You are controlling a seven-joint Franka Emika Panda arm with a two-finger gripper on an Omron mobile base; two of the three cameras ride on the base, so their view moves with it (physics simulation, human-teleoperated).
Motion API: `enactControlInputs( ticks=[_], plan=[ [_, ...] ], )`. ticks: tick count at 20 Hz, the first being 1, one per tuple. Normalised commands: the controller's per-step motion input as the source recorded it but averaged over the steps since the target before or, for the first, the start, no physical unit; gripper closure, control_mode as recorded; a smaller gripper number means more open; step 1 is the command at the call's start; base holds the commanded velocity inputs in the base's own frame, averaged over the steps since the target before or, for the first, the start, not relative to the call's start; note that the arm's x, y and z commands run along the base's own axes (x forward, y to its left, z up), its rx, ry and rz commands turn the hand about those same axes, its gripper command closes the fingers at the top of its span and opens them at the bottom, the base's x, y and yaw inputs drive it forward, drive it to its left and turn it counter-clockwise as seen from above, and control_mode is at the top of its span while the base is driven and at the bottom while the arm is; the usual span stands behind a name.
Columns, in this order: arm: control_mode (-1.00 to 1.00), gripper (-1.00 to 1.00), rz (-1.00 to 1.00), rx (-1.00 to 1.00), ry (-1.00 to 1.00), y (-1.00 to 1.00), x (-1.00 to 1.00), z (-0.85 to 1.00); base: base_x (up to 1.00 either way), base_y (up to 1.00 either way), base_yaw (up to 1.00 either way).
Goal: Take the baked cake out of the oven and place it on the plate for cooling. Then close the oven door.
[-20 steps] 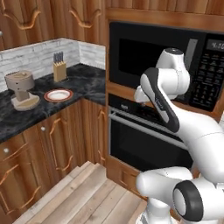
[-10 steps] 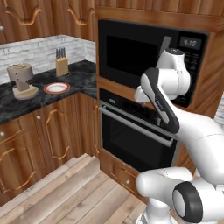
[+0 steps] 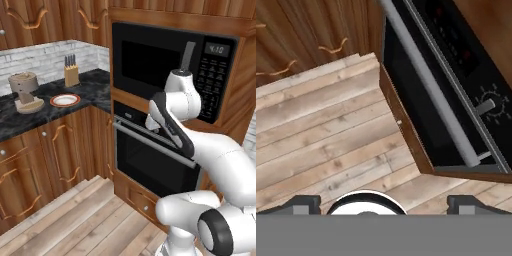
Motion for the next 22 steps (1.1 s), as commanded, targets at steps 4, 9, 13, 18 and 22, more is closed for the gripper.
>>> enactControlInputs(
  ticks=[4,9,13,18,22],
  plan=[
    [-1.00,-1.00,0.00,-0.31,0.00,0.80,0.25,-0.64,0.00,0.00,0.00],
    [-1.00,-1.00,-0.03,-0.31,0.00,0.24,0.49,-0.62,0.00,0.00,0.00],
    [-1.00,-1.00,-0.09,-0.32,0.00,0.03,0.60,-0.59,0.00,0.00,0.00],
    [-1.00,-1.00,-0.05,-0.29,0.00,0.00,0.55,-0.48,0.00,0.00,0.00],
    [-1.00,-1.00,-0.01,-0.27,0.00,0.00,0.56,-0.42,0.00,0.00,0.00]
  ],
)
